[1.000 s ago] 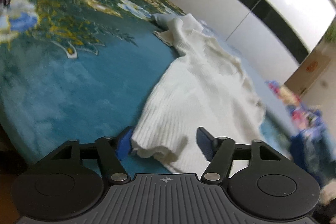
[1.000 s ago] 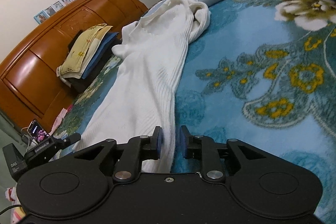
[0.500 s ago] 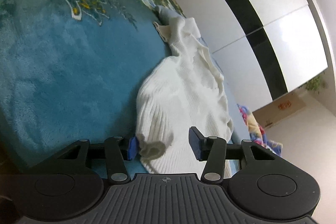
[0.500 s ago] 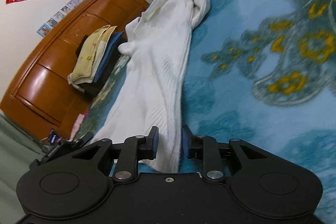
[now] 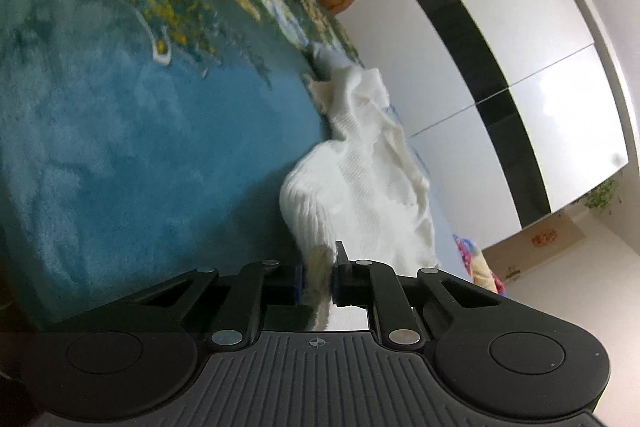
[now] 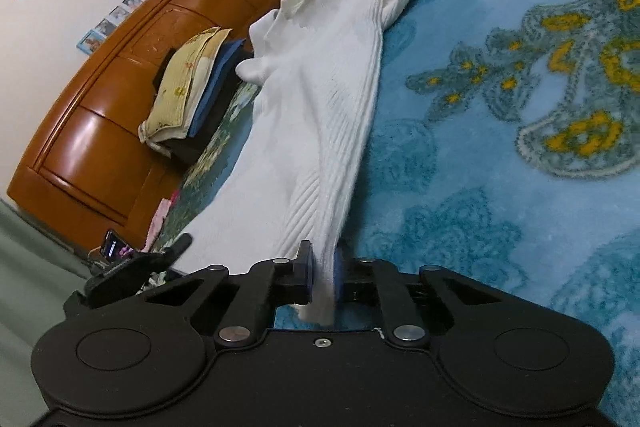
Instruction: Fold clothes
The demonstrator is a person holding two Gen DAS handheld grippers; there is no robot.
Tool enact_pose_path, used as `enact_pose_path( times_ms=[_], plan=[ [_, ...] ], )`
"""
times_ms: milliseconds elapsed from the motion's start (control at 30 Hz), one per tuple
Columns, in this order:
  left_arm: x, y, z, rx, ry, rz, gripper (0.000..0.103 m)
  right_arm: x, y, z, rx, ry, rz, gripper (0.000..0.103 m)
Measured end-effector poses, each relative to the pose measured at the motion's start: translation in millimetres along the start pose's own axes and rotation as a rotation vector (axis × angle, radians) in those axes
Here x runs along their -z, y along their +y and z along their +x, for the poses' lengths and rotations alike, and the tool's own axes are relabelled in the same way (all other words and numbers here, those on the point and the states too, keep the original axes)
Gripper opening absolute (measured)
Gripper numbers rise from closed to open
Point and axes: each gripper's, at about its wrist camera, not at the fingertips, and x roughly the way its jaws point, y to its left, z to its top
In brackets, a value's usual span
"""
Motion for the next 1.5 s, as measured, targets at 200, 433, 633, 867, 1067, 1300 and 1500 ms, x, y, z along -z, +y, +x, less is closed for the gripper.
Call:
enact_pose_path(
  times_ms=[200, 433, 633, 867, 1067, 1300, 1500],
  plan=[
    [-9, -13, -25, -0.007, -0.051, 0.054, 0.01, -3, 23, -31, -0.094, -0.039, -0.112, 0.01],
    [-2, 8, -14, -0.149, -0.011, 0.078, 0.01, 4, 9, -19, -0.008, 0.061, -0.087, 0.01],
    [2, 10, -10, -0.197, 0.011, 0.127, 0.01, 4, 2, -15, 0.014, 0.075, -0.088, 0.01],
    [0, -2, -9, -0.23, 0.04, 0.213, 0.013, 4, 11, -19, 0.033, 0.07, -0.14, 0.012],
    [0, -14, -18, -0.25, 0.029, 0.288, 0.032, 4, 19, -23, 0.049, 0.062, -0.185, 0.018],
    [-5, -35, -31, -0.275, -0.033, 0.391, 0.072, 1, 27, -29, 0.062, 0.04, -0.226, 0.038],
    [-9, -51, -33, -0.28, -0.047, 0.468, 0.084, -8, 29, -32, 0.084, 0.007, -0.239, 0.064]
  ],
)
